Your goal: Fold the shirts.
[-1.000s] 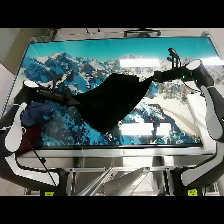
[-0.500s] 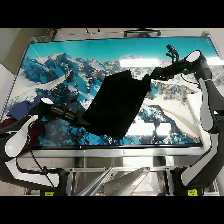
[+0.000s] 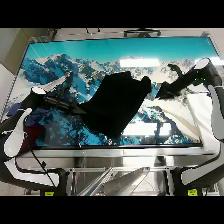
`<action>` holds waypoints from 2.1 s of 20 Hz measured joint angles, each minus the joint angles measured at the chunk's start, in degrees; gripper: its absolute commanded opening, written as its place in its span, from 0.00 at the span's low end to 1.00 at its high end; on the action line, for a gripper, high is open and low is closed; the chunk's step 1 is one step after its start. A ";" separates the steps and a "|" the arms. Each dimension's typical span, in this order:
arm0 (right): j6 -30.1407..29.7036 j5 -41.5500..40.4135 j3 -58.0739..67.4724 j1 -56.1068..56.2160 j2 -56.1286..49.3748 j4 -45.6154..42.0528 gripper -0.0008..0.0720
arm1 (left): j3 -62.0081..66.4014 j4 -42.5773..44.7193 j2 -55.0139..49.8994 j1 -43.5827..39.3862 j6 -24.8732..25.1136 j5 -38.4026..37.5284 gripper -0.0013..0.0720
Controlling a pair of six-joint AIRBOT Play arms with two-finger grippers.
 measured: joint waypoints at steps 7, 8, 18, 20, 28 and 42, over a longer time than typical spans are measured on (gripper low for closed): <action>1.81 -24.26 -32.46 11.45 15.65 7.34 0.45 | 7.43 -8.87 0.00 3.32 1.25 -1.64 0.05; 2.56 -28.46 -35.34 14.12 15.89 9.66 0.45 | 7.74 -9.27 0.00 3.45 1.40 -1.64 0.05; 3.96 -53.96 -41.72 30.64 10.38 29.68 0.46 | 8.50 -10.71 0.00 3.74 2.71 -1.38 0.05; 3.78 -55.30 -41.72 31.21 9.31 32.06 0.45 | 8.50 -10.84 0.00 3.74 3.15 -1.25 0.05; -8.76 -55.23 -38.80 31.89 7.17 43.21 0.04 | 8.55 -11.78 0.00 4.13 4.35 -0.81 0.05; -7.74 -19.37 -9.09 5.81 47.54 52.87 0.04 | 8.59 -71.54 31.91 5.62 13.27 -7.17 0.05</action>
